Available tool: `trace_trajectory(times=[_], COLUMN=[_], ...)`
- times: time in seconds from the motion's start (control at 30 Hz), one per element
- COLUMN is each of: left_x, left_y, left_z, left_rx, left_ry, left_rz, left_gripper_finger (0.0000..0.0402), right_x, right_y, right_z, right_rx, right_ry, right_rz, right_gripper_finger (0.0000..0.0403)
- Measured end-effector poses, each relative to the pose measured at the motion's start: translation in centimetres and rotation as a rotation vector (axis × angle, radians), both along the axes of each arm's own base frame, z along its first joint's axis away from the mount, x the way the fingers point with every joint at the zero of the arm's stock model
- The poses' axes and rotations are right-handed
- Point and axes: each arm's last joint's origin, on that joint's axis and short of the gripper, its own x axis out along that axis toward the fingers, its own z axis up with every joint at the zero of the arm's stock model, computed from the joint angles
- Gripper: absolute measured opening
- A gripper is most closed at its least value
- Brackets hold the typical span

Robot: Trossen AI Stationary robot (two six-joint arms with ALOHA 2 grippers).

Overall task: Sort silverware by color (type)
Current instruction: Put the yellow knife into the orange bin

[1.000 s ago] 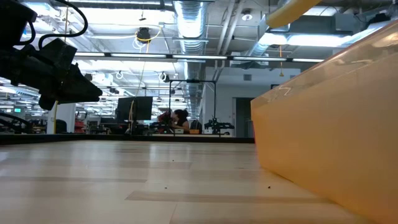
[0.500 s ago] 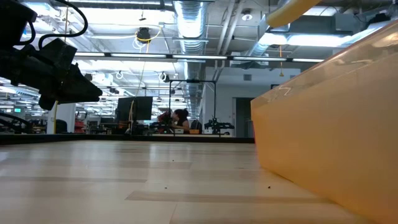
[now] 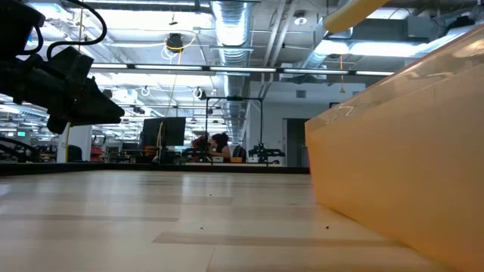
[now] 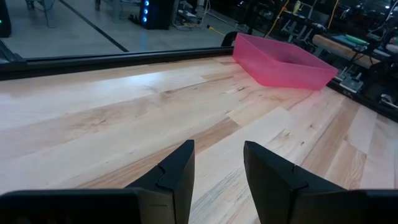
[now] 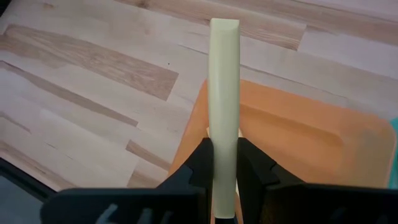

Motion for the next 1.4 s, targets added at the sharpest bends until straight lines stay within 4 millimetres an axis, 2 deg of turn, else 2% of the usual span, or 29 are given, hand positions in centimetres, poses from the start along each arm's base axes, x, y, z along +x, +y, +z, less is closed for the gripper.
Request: trace_trajectory(times=[0.57,0.87,1.4], left_x=[0.0,0.2,0.2], left_y=[0.0,-0.3,-0.3], left_z=[0.0,0.0,0.0], left_rx=[-0.031,-0.074,-0.086], left_ry=[-0.026,-0.003,-0.006], left_rz=[0.008,-0.102,-0.111], left_gripper_finger=[0.0122,0.0122,0.0122], right_x=[0.4,1.1,1.8], right_y=[-0.5,-1.2,-1.9], right_z=[0.0,0.0,0.0], right_rx=[-0.004,-0.003,0.017], right_ry=[0.002,0.005,0.003], right_rz=[-0.010,-0.032,-0.057], right_gripper_finger=[0.0058,0.0058,0.0058])
